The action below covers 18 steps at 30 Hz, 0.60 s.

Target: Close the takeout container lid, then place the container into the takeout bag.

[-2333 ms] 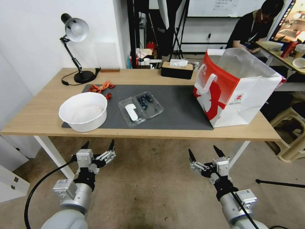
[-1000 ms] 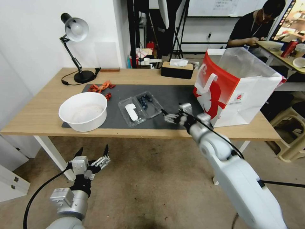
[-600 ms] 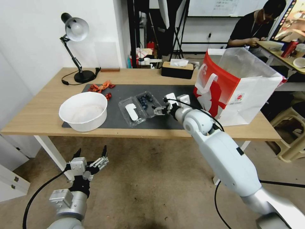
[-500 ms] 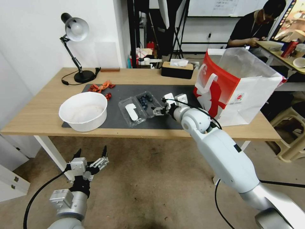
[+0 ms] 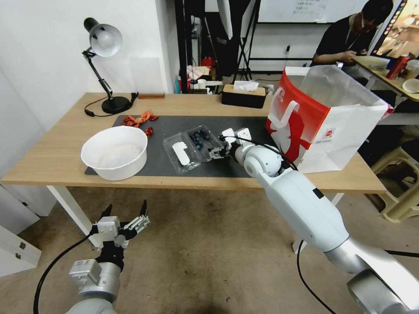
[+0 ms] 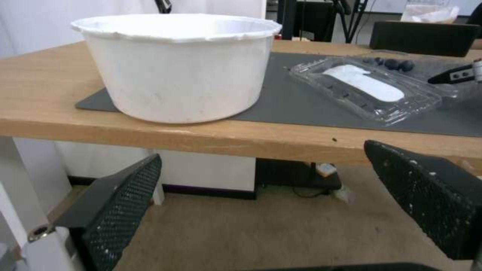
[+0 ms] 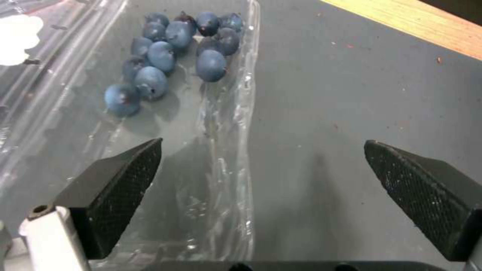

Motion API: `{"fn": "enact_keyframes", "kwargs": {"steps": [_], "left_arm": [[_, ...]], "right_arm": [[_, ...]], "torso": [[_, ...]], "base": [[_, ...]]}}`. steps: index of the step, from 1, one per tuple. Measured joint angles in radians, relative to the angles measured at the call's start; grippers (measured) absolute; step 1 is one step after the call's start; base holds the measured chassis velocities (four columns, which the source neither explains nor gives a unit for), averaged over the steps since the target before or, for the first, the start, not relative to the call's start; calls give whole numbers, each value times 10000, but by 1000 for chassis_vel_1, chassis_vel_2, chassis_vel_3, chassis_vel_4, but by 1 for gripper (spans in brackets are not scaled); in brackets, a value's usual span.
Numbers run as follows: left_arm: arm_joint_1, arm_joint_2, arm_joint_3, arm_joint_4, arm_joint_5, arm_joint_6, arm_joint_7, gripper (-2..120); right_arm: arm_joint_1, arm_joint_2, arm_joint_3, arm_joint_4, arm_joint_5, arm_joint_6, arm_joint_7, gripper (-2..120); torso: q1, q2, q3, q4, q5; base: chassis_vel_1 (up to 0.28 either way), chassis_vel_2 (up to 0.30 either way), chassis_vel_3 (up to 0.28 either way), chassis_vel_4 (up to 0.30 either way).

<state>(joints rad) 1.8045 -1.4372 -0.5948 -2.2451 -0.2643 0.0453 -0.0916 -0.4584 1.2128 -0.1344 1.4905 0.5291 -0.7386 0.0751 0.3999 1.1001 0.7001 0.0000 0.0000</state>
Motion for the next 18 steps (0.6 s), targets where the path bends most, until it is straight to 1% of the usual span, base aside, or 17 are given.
{"fn": "enact_keyframes", "kwargs": {"steps": [7, 18], "left_arm": [[15, 15, -29, -6, 0, -53, -78, 100], [3, 42, -41, -3, 6, -127, -106, 100]], "right_arm": [[149, -71, -38, -269, 69, 12, -90, 100], [102, -244, -68, -247, 29, 25, 71, 100]], "torso": [[1, 0, 0, 0, 0], [1, -1, -1, -1, 0]], "base": [[0, 0, 0, 0], [0, 0, 0, 0]]}}
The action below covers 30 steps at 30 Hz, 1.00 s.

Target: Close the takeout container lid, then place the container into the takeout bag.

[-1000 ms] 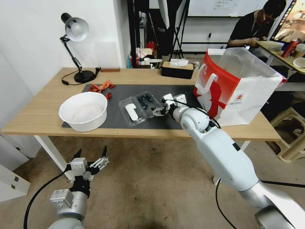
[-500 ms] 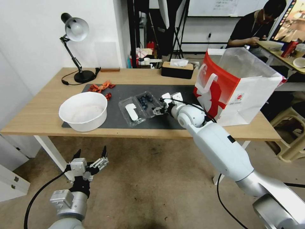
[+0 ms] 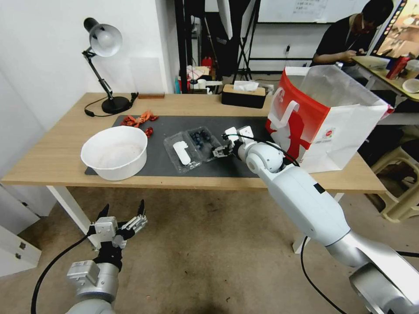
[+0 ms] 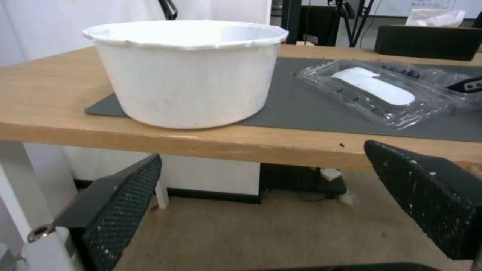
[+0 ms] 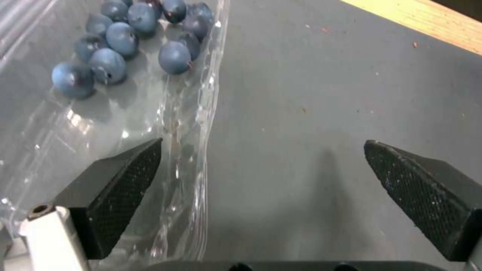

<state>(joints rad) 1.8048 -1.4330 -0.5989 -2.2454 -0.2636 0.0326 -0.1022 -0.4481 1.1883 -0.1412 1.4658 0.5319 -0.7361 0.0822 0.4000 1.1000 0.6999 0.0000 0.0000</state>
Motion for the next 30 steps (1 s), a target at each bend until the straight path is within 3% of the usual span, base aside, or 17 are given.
{"fn": "enact_keyframes", "kwargs": {"steps": [14, 20, 25, 30], "left_arm": [[-17, 37, 31, 20, 3, -120, -27, 100], [30, -5, 52, 35, 64, -266, -72, 100], [43, -5, 51, 35, 72, -285, -77, 100], [79, 1, 37, 24, 94, -348, -95, 100]], "right_arm": [[-324, -279, -41, 458, 460, 17, 759, 100], [-397, -340, -203, 783, 938, 11, 1949, 100], [-411, -346, -250, 846, 1047, 10, 2253, 100], [-417, -349, -475, 1135, 1740, 8, 3538, 100]], "torso": [[0, 0, 0, 1, -1], [-1, 0, 0, 0, -1], [-1, 0, 0, 0, -1], [-1, 0, 0, 0, 0]], "base": [[0, 0, 0, 0], [0, 0, 0, 0], [0, 0, 0, 0], [0, 0, 0, 0]]}}
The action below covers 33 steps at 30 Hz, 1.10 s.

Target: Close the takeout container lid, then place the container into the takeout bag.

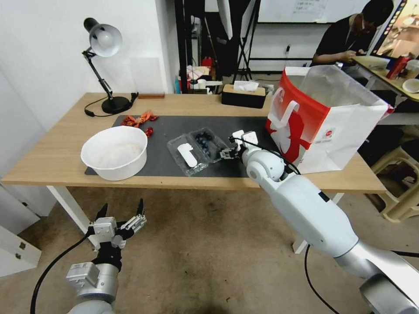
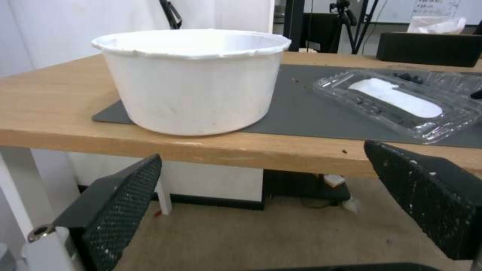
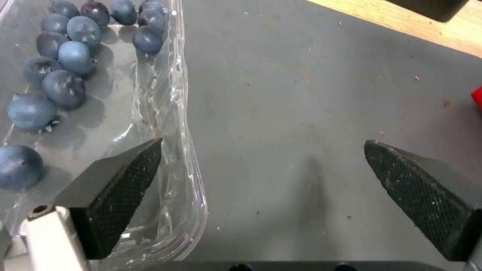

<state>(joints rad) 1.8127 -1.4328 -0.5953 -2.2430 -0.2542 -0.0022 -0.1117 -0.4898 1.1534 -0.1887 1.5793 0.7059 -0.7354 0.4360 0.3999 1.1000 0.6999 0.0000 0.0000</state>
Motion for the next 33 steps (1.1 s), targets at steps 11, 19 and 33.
{"fn": "enact_keyframes", "kwargs": {"steps": [11, 19, 33], "left_arm": [[7, 17, -4, -24, 73, -34, -19, 100], [-24, 19, 52, -9, 132, -35, -20, 100], [-29, 34, 75, -47, 182, -41, -18, 100]], "right_arm": [[-221, -285, -135, 609, 1014, -1, 881, 100], [-351, -561, -207, 1062, 1606, -3, 1168, 100], [-537, -774, -231, 1625, 2326, -4, 1608, 100]], "torso": [[0, 0, 0, 0, 0], [0, 0, 0, 0, 0], [1, 0, 2, 0, 0]], "base": [[0, 0, 0, 0], [0, 0, 0, 0], [0, 0, 0, 0]]}}
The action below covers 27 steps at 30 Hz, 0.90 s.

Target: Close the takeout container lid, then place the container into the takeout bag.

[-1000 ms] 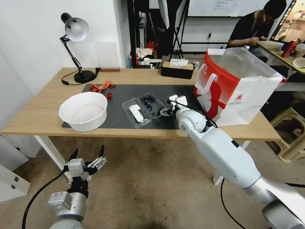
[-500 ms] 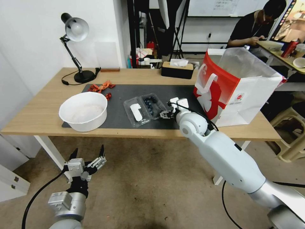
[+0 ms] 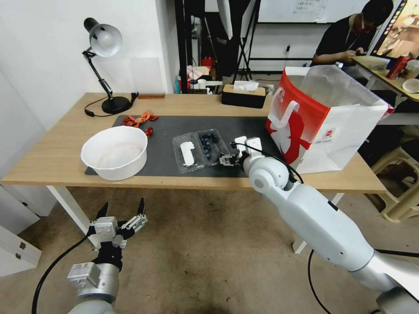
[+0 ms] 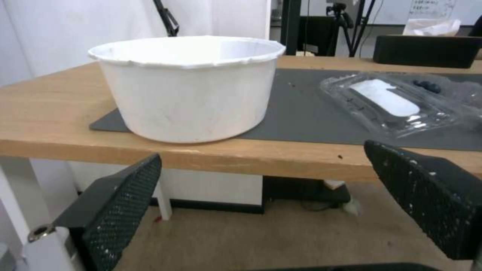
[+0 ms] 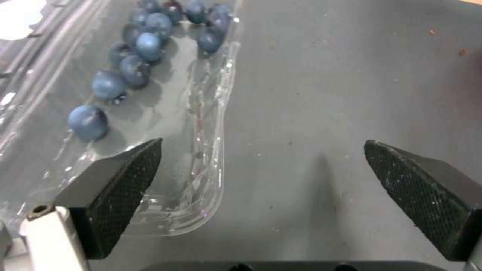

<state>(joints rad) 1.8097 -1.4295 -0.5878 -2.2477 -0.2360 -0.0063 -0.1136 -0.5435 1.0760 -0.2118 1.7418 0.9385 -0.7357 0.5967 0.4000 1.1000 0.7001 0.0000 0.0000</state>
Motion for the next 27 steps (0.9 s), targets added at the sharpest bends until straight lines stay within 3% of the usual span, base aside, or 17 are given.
{"fn": "enact_keyframes", "kwargs": {"steps": [27], "left_arm": [[62, -106, 52, -186, 161, -49, -41, 100]], "right_arm": [[-534, -20, 92, 876, 353, 3, 158, 100]], "torso": [[-1, 0, -1, 0, 1]], "base": [[0, 0, 0, 0]]}}
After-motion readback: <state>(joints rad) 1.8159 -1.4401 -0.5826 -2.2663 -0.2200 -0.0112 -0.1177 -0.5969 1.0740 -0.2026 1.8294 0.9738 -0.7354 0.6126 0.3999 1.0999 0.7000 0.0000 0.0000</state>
